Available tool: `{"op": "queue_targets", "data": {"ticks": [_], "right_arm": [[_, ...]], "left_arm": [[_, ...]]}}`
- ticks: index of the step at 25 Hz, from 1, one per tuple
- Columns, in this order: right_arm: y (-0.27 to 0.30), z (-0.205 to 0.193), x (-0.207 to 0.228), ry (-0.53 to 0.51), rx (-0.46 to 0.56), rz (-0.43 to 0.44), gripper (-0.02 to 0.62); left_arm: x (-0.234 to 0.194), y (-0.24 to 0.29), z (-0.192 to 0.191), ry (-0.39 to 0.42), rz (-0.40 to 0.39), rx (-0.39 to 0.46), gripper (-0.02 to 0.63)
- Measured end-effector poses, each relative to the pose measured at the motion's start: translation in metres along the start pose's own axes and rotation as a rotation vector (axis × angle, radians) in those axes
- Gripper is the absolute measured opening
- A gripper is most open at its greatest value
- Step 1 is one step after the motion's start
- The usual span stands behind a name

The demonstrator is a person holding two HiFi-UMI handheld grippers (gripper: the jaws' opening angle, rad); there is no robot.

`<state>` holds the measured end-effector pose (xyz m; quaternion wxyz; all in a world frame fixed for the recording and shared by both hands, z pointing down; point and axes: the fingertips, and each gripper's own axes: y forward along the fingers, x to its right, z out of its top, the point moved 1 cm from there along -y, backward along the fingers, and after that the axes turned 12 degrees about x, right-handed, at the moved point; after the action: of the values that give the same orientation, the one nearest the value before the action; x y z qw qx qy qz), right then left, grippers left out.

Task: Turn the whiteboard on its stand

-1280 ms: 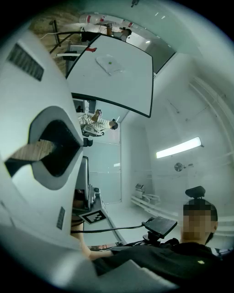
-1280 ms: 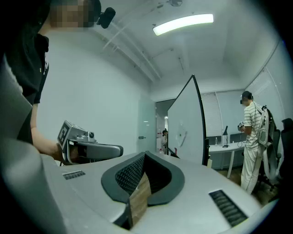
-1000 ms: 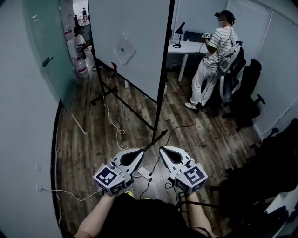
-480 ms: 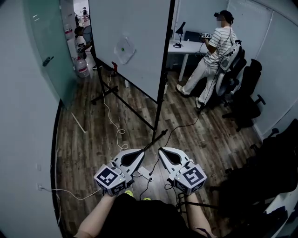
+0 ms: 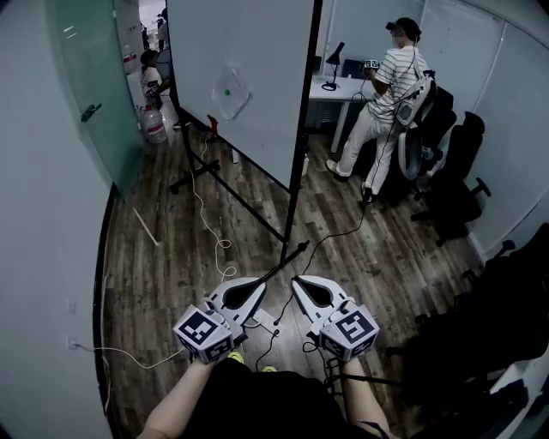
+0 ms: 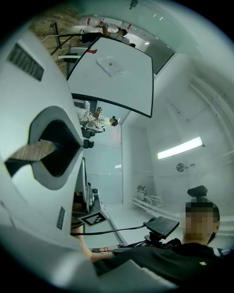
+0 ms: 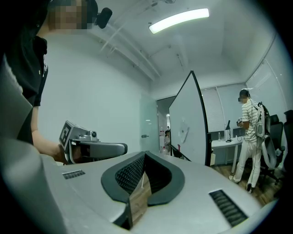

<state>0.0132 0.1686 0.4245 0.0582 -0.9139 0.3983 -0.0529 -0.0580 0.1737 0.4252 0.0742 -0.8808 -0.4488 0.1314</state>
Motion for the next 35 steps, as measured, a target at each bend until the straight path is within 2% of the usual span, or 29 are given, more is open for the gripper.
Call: {"op": "queue_targets", "data": {"ticks": [3,12,20,24,35], "right_arm": [[-0.002,-0.002,0.003,0.019,0.007,-0.008,0.031],[-0.007,0.004,0.015,-0.014,0.000,-0.009,0.031],[-0.002,0.011,0.023,-0.085,-0.002,0.013,0.032],[0.004,0.011,0.026,-0.050,0.002,0.002,0.032],[0.031,0.001,0.054,-0.049,-0.017,-0.027,0.032]], "left_arm": [[0.000,0.002,-0.002,0.001,0.004,-0.001,0.000],[0.003,0.011,-0.002,0.023,0.021,0.000,0.000],[0.002,0.016,0.009,0.066,0.035,0.010,0.000],[-0.008,0.017,0.011,0.071,0.044,0.012,0.000],[-0.050,0.035,0.011,0.071,0.033,0.019,0.000]]}}
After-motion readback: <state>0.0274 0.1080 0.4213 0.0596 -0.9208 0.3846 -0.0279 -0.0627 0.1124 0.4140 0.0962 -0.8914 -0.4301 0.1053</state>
